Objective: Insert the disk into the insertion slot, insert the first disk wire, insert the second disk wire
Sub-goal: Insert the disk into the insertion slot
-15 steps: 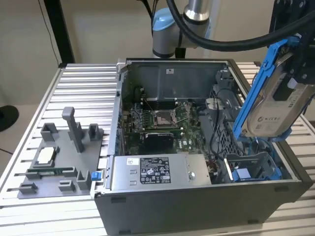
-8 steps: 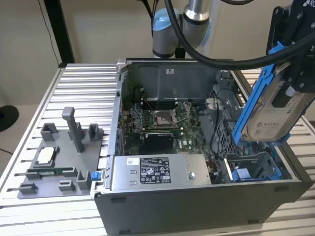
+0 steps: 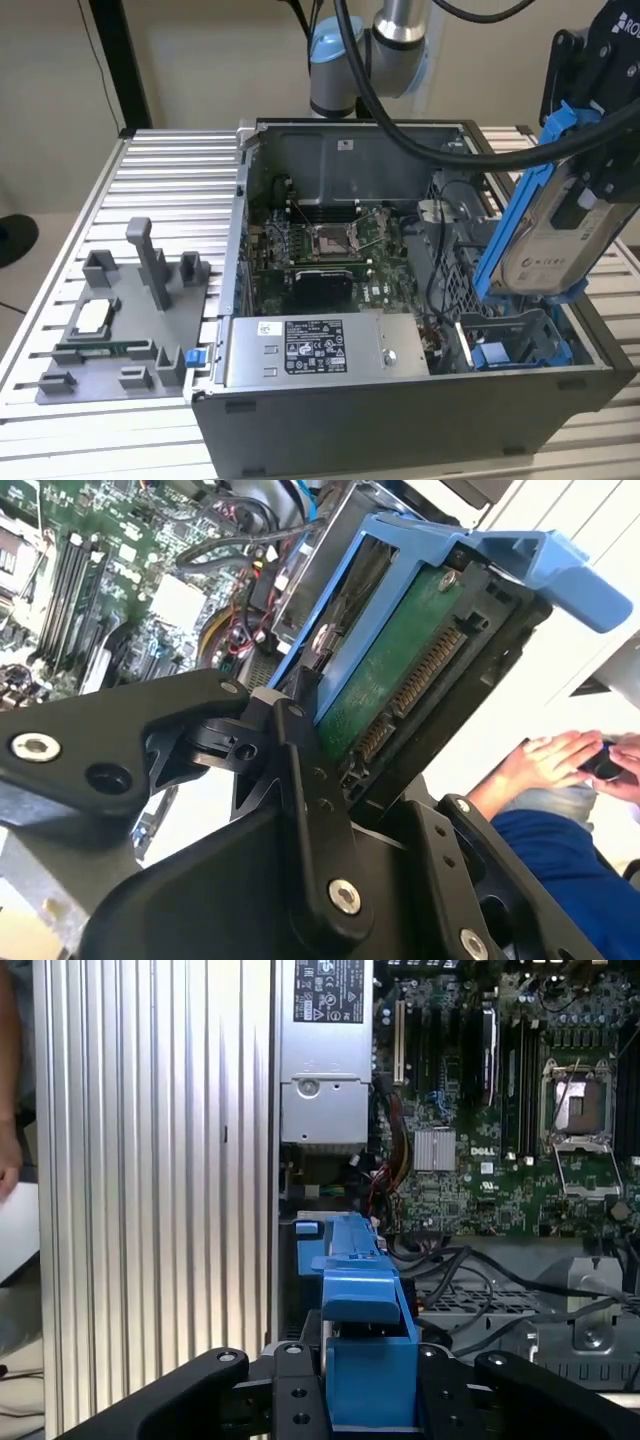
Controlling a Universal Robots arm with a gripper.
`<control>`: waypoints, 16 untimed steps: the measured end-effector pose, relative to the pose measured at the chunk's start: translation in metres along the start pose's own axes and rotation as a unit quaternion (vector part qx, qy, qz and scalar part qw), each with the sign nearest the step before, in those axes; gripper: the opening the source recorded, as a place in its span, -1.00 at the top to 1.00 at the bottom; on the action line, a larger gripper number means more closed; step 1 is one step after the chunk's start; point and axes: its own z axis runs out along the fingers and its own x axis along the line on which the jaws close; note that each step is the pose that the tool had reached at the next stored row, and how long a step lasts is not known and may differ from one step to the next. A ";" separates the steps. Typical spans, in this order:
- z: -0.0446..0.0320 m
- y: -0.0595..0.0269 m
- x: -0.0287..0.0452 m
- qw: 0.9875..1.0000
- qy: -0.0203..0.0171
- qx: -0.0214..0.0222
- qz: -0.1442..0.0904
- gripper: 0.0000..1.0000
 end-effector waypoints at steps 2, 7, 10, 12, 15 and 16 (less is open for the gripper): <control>0.0017 -0.0007 0.0000 1.000 0.000 0.000 0.000 1.00; 0.0065 -0.0023 -0.0001 1.000 0.000 0.000 0.000 1.00; 0.0095 -0.0027 -0.0001 1.000 0.000 0.000 0.000 1.00; 0.0118 -0.0031 -0.0001 1.000 0.000 0.000 0.000 1.00; 0.0151 -0.0043 -0.0001 1.000 0.000 0.000 0.000 1.00; 0.0164 -0.0048 -0.0001 1.000 0.000 0.000 0.000 1.00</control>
